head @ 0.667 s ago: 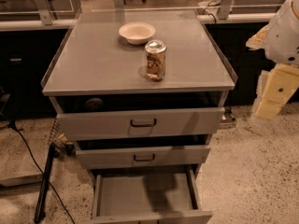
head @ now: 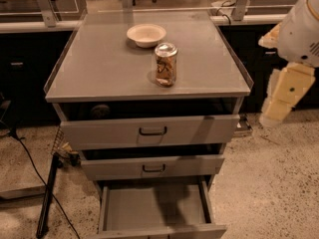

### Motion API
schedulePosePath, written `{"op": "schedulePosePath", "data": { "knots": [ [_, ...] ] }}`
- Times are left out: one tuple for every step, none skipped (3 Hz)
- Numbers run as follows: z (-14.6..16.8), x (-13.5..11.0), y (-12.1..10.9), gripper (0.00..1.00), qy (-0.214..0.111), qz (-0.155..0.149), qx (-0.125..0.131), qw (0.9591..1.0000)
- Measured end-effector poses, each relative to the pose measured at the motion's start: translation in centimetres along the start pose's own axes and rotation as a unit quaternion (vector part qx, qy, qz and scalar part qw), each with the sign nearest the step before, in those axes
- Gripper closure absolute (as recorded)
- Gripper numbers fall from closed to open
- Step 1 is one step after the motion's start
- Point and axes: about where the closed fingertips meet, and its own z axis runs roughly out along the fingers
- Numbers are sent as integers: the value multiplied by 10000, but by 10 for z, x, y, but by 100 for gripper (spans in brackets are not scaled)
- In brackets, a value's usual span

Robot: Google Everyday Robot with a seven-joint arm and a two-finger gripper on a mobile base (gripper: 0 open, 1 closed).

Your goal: Place orange can into bottom drawer

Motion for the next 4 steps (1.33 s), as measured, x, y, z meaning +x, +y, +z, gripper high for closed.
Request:
{"op": "schedulePosePath", "data": {
  "knots": [
    [13, -10, -22, 0, -277, 197, 66, 9994],
    [34, -25, -48, 0, -525, 384, 128, 9978],
    [61, -45, -74, 0, -766, 548, 160, 9954],
    [85, -71, -93, 0, -1147, 622, 137, 9914]
  ]
}}
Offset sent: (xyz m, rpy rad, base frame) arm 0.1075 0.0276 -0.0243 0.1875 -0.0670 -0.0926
